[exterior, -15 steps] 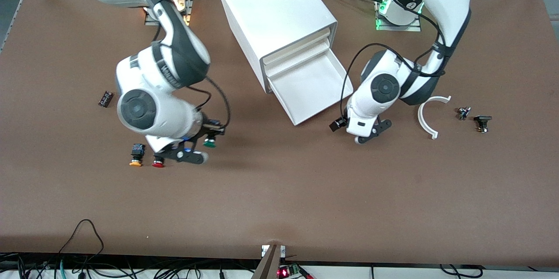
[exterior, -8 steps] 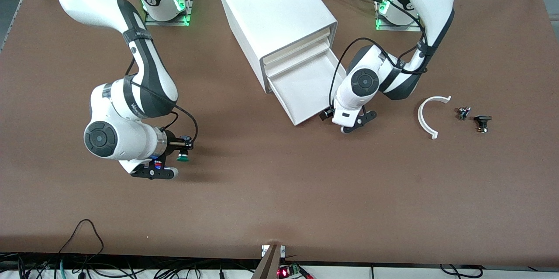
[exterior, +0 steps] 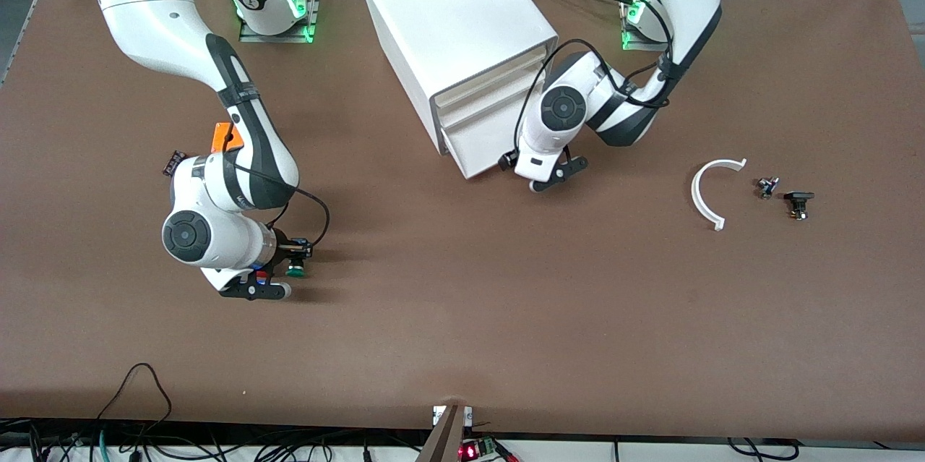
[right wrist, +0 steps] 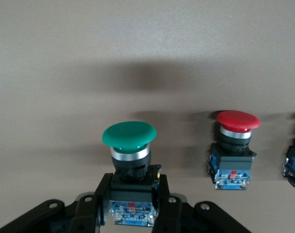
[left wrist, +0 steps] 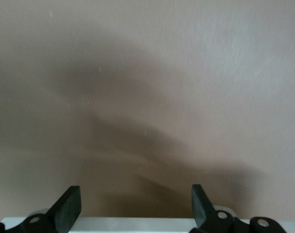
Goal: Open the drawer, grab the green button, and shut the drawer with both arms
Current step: 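Lower the button with the right gripper while the left gripper shuts the drawer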
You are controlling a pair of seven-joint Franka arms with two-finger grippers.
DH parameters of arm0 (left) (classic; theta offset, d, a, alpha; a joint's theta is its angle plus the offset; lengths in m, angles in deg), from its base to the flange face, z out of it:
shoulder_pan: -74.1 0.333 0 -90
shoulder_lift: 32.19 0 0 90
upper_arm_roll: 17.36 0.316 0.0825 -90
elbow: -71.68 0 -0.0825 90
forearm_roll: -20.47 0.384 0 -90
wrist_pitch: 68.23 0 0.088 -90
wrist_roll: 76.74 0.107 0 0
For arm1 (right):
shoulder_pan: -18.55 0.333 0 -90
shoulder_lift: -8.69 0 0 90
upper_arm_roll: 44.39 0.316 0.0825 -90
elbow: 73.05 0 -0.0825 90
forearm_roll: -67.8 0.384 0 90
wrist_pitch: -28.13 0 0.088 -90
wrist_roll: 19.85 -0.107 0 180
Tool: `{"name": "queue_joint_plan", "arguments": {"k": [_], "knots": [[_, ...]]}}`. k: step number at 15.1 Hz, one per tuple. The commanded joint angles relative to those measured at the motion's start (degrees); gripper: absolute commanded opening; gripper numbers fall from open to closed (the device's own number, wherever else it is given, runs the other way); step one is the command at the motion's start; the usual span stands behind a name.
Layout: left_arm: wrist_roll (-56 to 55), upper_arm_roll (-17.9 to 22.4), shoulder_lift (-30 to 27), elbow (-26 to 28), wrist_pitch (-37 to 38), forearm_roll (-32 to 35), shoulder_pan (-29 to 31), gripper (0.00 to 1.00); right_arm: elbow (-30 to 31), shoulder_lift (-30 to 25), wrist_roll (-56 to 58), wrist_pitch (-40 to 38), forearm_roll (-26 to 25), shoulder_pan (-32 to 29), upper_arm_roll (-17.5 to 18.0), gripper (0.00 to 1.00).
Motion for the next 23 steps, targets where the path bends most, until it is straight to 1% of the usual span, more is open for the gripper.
{"name": "queue_joint_plan", "arguments": {"k": [1,3,7,9,10,11,12,15,18,20,23], "knots": [[-2.0,-2.5,-0.9,1.9,-0.1,1.4,0.1,1.0,2.0,-0.5,1.8,2.3,-0.7,-0.9,0.7,0.0],[-2.1,-4.7,-0.9,2.5,0.0,1.1,0.6,1.0,2.2,0.6,2.9,3.4,-0.7,-1.2,0.7,0.0],[-2.1,-7.0,-0.9,3.7,0.0,1.0,0.7,1.0,4.3,1.4,3.4,6.6,-0.7,-1.2,0.7,0.0],[-2.6,-7.8,-0.9,3.7,0.0,0.8,0.7,1.0,4.2,1.9,3.4,6.7,-0.7,-1.2,0.7,0.0],[-2.8,-8.4,-0.9,3.7,0.0,0.8,0.8,1.0,3.9,1.9,3.4,6.7,-0.6,-1.2,0.7,0.2],[-3.1,-9.0,-0.9,3.7,0.0,0.8,0.8,1.0,3.8,2.0,3.4,6.7,-0.6,-1.2,0.7,0.59],[-3.1,-9.1,-0.9,3.7,0.0,0.7,0.8,1.0,3.8,2.0,3.1,6.7,-0.5,-1.2,0.7,1.0],[-3.5,-10.0,-0.7,4.2,0.1,0.6,0.7,1.0,3.6,1.8,3.2,6.7,-0.4,-1.2,0.7,1.0],[-3.9,-10.1,-0.7,4.2,0.1,0.6,0.4,1.0,3.6,0.8,3.7,6.4,-0.4,-1.6,0.7,1.0],[-3.9,-10.2,-0.7,4.2,0.1,0.7,0.7,1.0,3.8,-1.8,4.8,5.5,-0.7,-3.0,0.7,1.0],[-2.9,-10.2,-1.1,3.7,0.1,0.7,2.2,1.0,4.7,-6.5,7.7,1.6,-0.7,-4.0,0.0,1.0]]}}
